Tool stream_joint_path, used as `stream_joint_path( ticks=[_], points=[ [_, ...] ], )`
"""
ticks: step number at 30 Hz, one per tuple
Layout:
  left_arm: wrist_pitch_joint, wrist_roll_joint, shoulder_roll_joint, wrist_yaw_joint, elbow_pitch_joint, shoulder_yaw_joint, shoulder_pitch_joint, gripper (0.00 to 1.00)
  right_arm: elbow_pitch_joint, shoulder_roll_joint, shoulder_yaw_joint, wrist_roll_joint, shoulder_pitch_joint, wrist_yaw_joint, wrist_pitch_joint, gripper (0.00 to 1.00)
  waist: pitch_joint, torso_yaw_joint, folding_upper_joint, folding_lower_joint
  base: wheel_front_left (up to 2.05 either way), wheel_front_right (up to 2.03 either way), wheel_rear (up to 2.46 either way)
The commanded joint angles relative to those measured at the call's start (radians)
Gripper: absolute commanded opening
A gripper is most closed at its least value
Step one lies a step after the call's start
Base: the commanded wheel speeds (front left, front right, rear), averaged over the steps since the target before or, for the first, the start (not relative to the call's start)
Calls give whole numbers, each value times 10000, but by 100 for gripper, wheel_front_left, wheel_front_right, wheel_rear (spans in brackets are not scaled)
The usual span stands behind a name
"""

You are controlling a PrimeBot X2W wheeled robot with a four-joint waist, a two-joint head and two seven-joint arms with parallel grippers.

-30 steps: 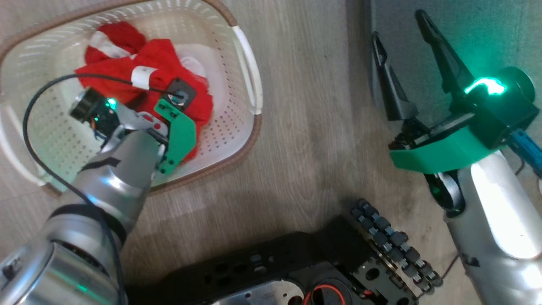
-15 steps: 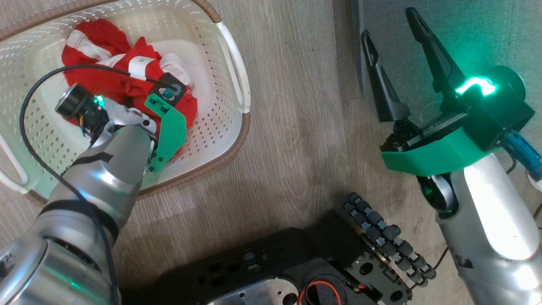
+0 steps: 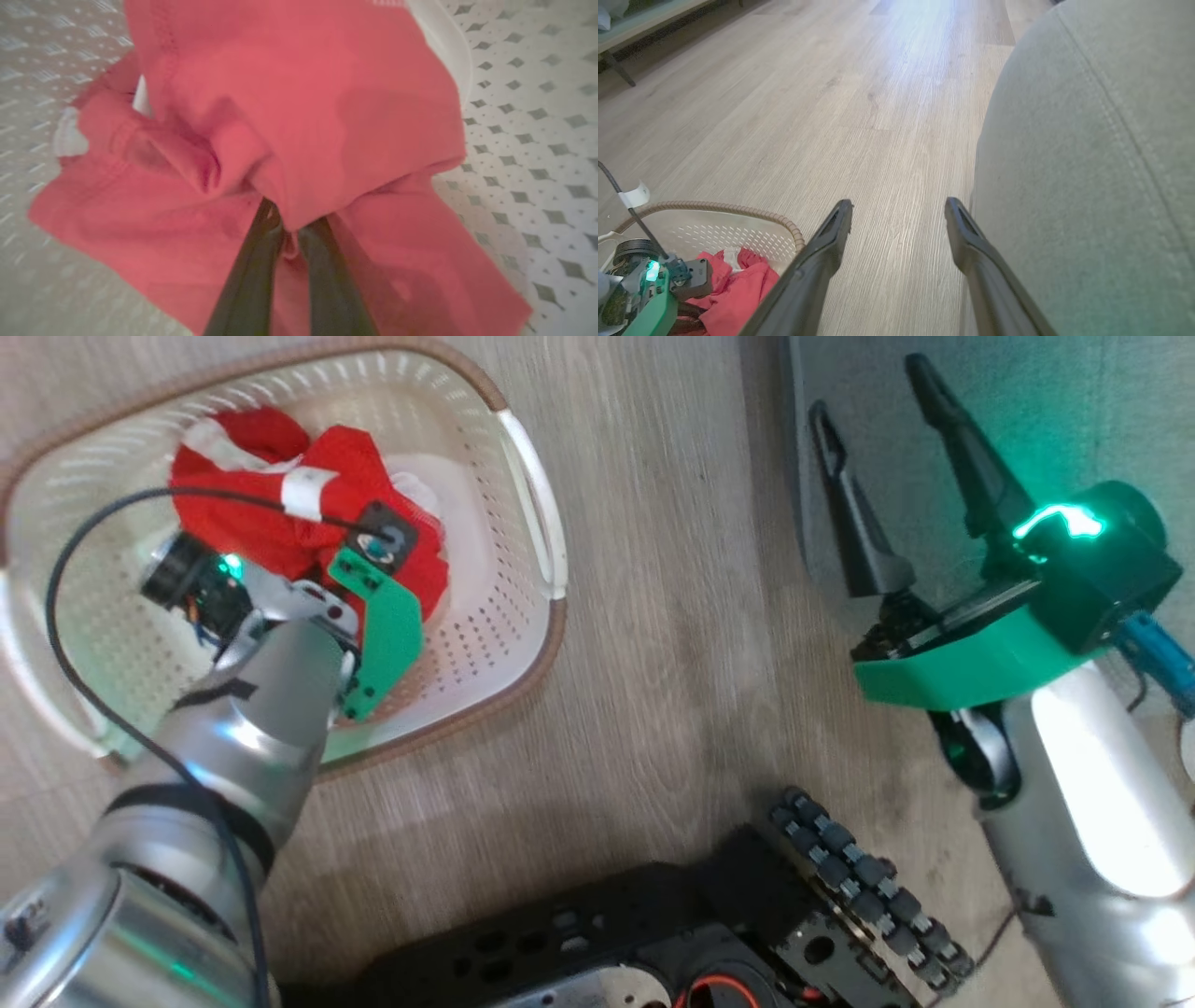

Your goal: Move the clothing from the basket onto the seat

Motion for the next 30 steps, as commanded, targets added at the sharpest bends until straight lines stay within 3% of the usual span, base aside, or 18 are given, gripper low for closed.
stream_joint_path(
  ticks=[1, 19, 25, 30],
  points=[
    [-303, -111, -44, 106, -76, 198, 457, 0, -197, -218, 82, -30, 317, -2, -9, 100, -547, 283, -1, 0, 0, 0, 0],
    [-3344, -1692, -424, 680, -266, 1123, 1925, 0, 340, -588, 225, -113, 1072, -2, -9, 100, -4334, 1295, -1, 0, 0, 0, 0],
    [-3855, -2400, -429, 763, -1097, 1468, 2374, 0, 508, -597, 208, -120, 1501, -2, -9, 100, -5445, 1551, -1, 0, 0, 0, 0],
    [-3905, -2479, -431, 1107, -2430, 1900, 2687, 0, 619, -555, 151, -144, 1908, -2, -9, 100, -6245, 1710, -1, 0, 0, 0, 0]
  ],
)
